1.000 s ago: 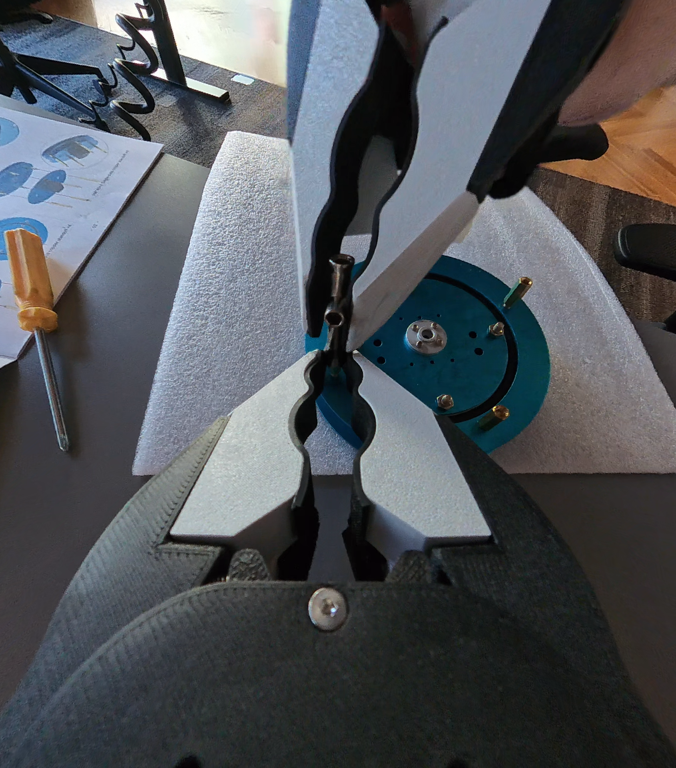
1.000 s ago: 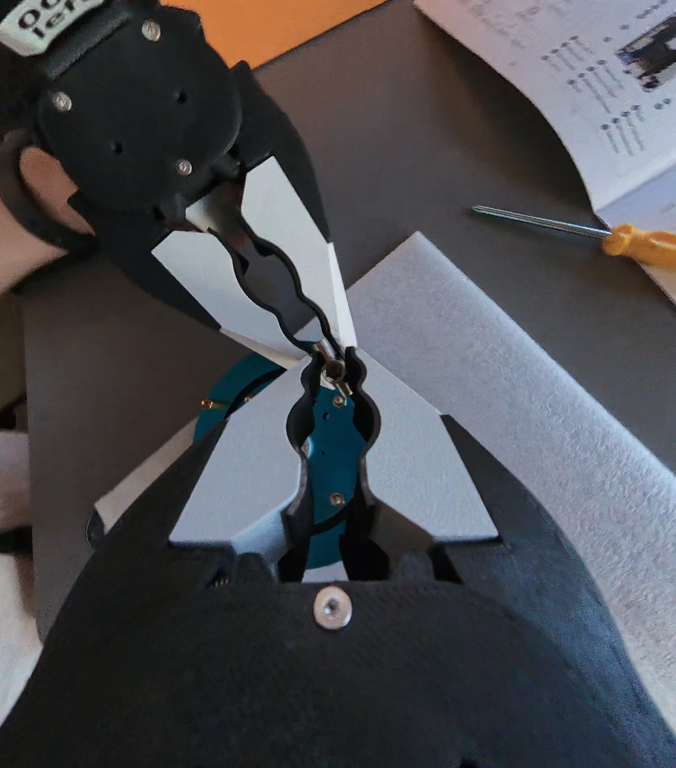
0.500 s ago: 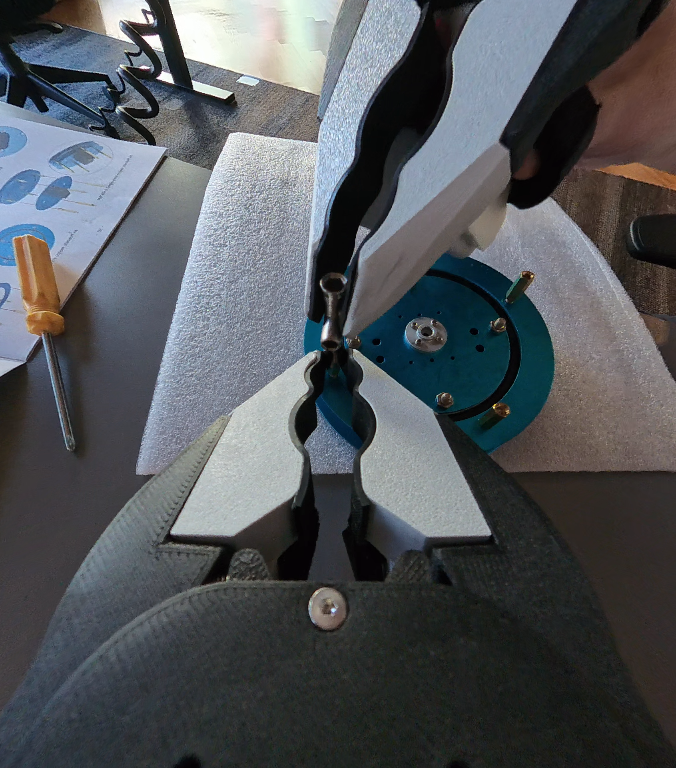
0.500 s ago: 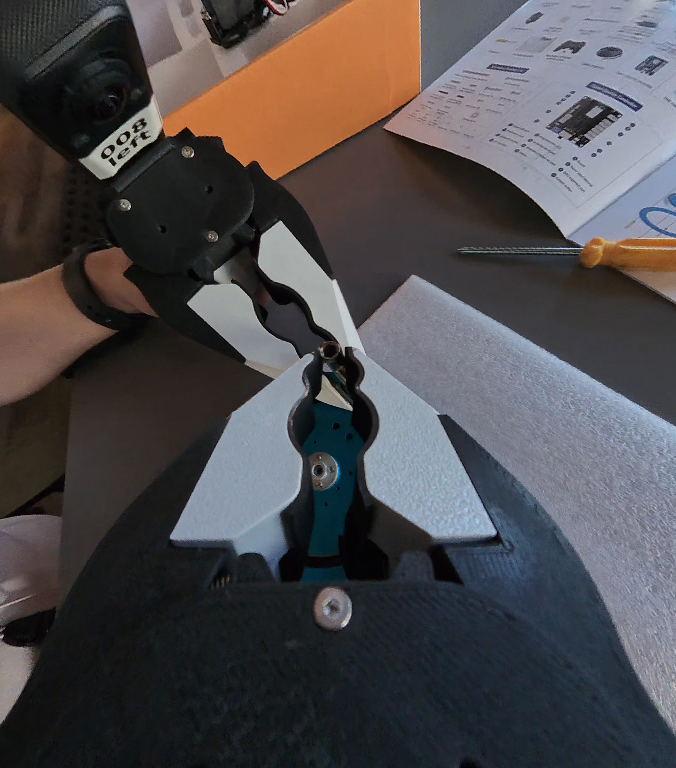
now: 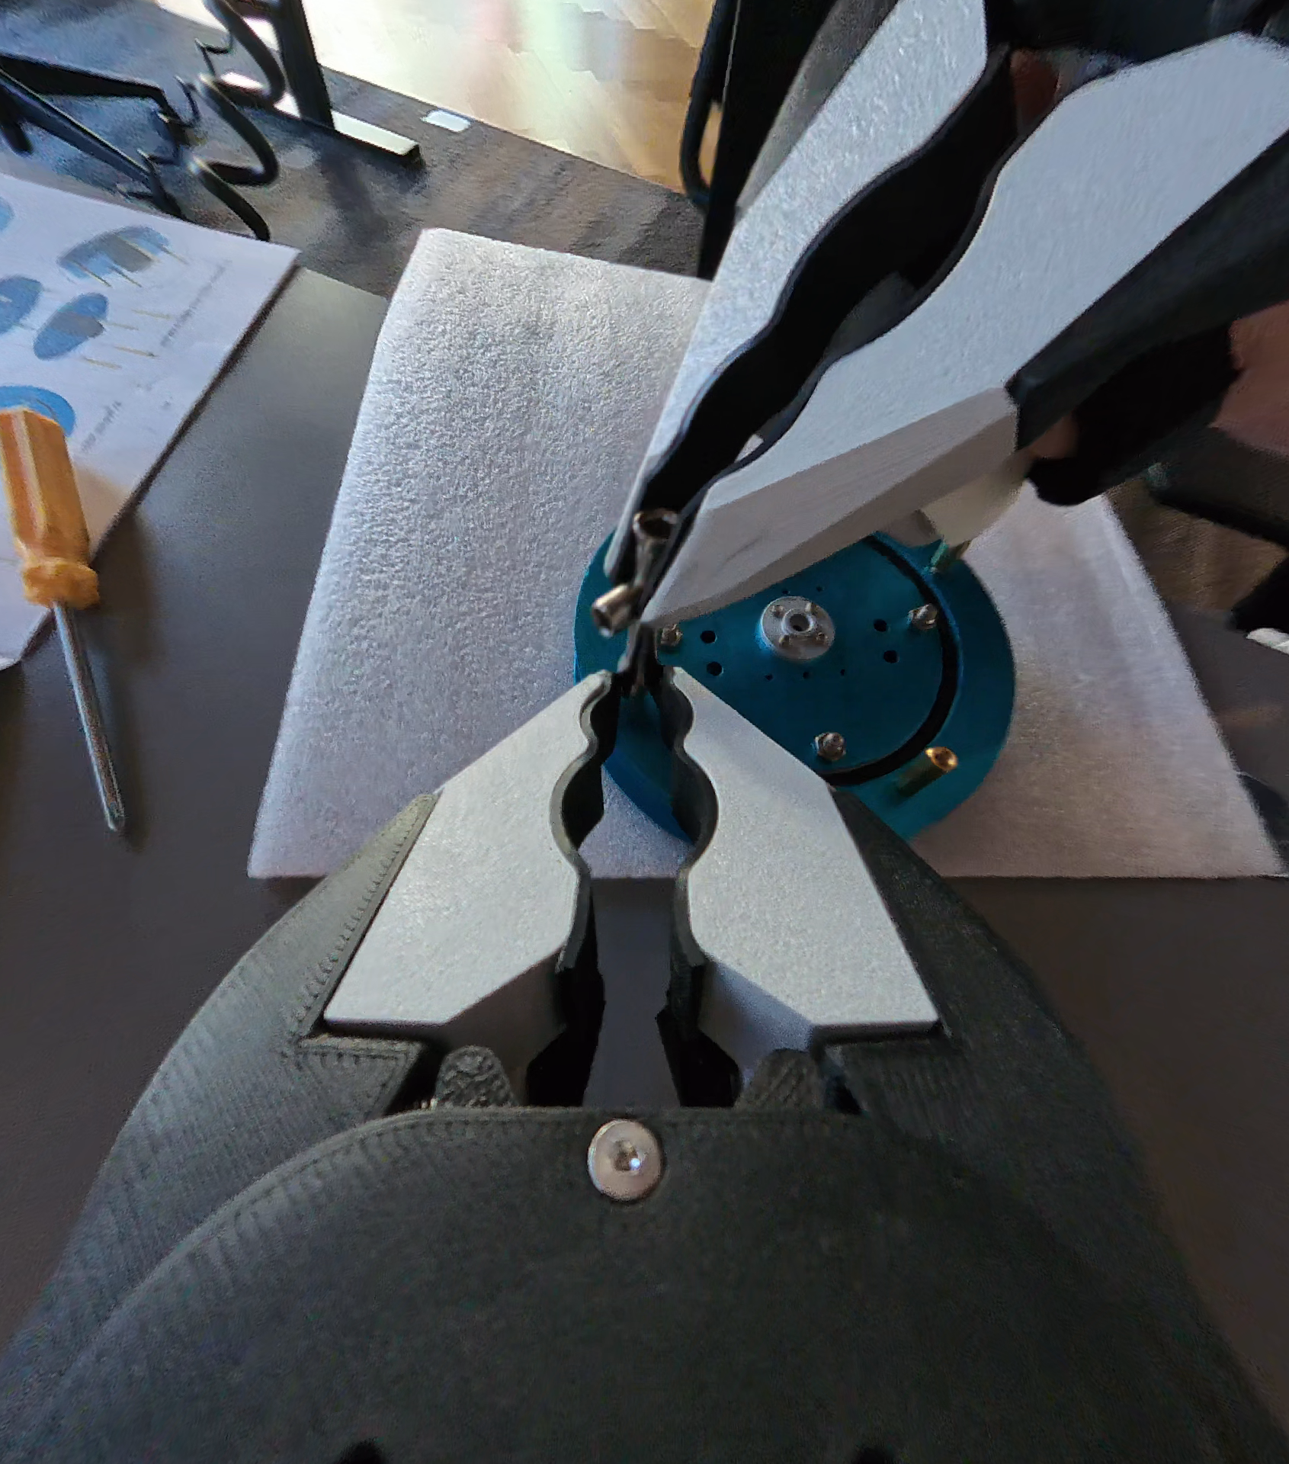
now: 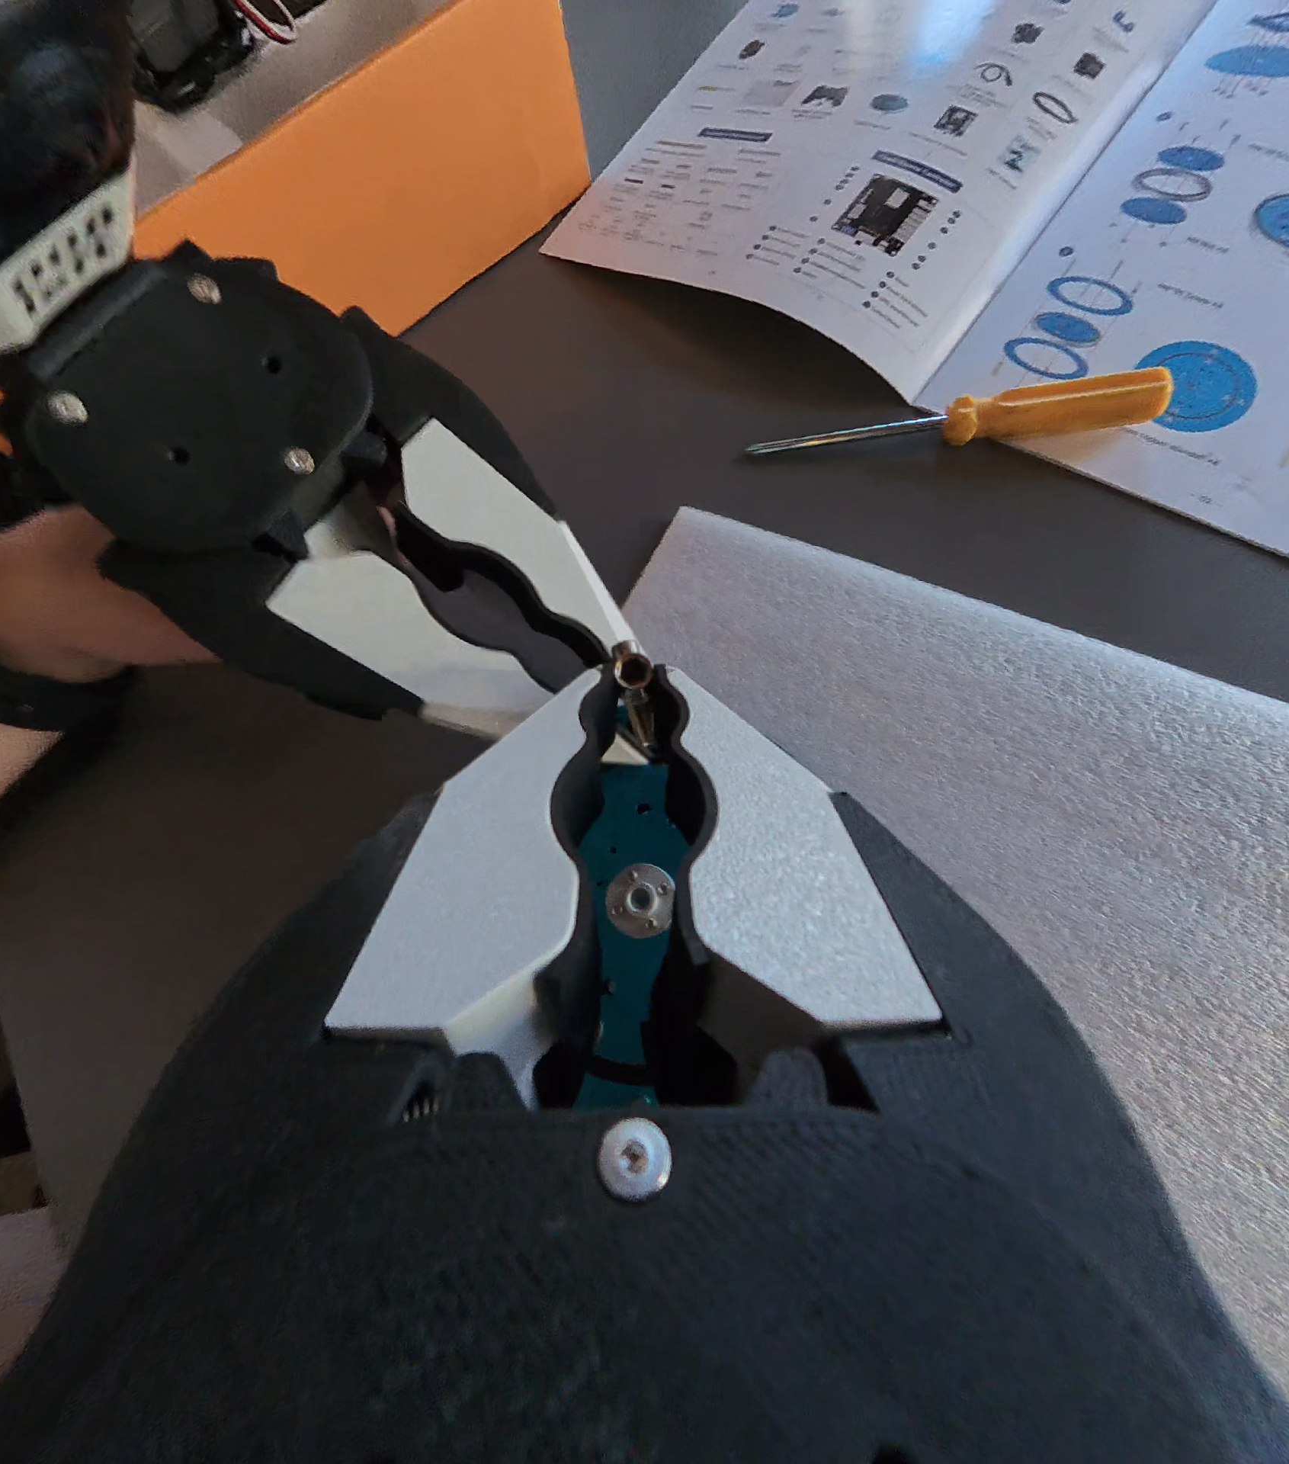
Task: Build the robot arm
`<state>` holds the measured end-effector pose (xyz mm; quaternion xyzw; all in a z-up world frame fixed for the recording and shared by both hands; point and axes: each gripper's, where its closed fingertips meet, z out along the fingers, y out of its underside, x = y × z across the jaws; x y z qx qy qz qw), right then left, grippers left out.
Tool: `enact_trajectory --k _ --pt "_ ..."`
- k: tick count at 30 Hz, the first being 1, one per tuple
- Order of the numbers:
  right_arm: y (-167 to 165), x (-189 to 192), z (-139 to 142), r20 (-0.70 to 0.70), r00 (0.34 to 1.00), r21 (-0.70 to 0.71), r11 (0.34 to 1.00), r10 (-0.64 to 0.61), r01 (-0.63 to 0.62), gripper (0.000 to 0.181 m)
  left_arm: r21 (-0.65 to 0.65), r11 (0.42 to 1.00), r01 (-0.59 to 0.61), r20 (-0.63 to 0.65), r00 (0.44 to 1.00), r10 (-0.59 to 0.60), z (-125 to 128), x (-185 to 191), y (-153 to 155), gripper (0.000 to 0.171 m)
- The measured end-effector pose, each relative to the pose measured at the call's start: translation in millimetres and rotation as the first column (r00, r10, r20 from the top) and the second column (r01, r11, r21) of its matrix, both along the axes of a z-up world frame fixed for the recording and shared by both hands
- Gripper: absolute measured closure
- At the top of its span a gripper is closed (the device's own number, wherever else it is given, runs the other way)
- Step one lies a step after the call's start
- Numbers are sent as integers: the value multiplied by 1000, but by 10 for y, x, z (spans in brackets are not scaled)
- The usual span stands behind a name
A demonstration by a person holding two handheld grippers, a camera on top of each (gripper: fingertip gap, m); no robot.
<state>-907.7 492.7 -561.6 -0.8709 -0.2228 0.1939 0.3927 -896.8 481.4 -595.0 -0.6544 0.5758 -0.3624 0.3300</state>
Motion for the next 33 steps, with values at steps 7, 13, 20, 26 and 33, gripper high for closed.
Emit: enact_trajectory --k 7,13,20,26,33 --pt "-16 27 3 -10 999 13 999 45 -45 173 -227 970 -91 9 995 96 38 -276 141 161" --pt "-3 19 90 -21 996 30 995 92 -91 174 -342 938 -59 -2 998 62 -50 -199 38 163" --pt "203 271 410 -27 992 154 981 120 -115 174 -452 891 -47 16 998 61 -36 -208 22 169" --pt "377 501 -59 451 801 293 783 393 -549 174 -604 796 -26 28 998 54 -29 -235 -49 169" --pt "316 719 -431 765 524 234 597 374 -768 172 -693 720 -48 40 994 105 -27 -241 -55 171"
